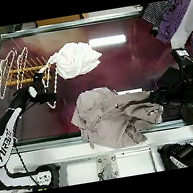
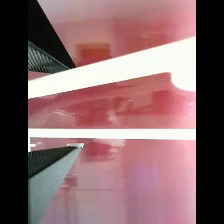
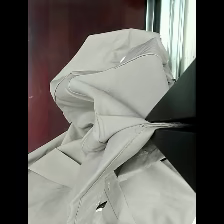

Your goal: Fold the clothes and pants, and hang the long-sleeved shirts on hangers.

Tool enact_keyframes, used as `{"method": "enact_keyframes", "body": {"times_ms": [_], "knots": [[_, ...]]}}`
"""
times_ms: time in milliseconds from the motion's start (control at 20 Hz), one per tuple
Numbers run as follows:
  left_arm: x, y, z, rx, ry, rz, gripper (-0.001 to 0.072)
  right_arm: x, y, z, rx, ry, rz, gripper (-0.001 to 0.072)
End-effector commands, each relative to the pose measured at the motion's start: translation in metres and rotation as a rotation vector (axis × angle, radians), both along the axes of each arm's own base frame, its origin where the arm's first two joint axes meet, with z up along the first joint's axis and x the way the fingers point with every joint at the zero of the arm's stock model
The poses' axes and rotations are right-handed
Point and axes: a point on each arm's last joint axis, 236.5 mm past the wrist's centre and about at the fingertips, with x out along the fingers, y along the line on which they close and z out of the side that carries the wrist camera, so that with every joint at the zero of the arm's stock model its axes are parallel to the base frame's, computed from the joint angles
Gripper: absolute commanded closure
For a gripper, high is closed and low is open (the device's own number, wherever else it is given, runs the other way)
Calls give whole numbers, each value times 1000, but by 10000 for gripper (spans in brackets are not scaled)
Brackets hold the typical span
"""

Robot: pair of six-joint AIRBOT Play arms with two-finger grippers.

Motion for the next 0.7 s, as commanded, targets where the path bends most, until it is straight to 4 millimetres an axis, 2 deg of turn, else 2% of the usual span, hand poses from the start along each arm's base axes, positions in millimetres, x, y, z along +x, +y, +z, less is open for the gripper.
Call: {"method": "enact_keyframes", "body": {"times_ms": [0,100,450,650], "knots": [[18,2,8,-14,-82,50,265,0,0,0,0,2,1,696],[22,1,9,-21,-97,64,265,0,0,0,0,2,1,696],[13,-1,5,-31,-56,69,265,0,0,0,0,2,1,696],[12,-17,5,-30,-53,32,265,0,0,0,0,2,1,696]]}}
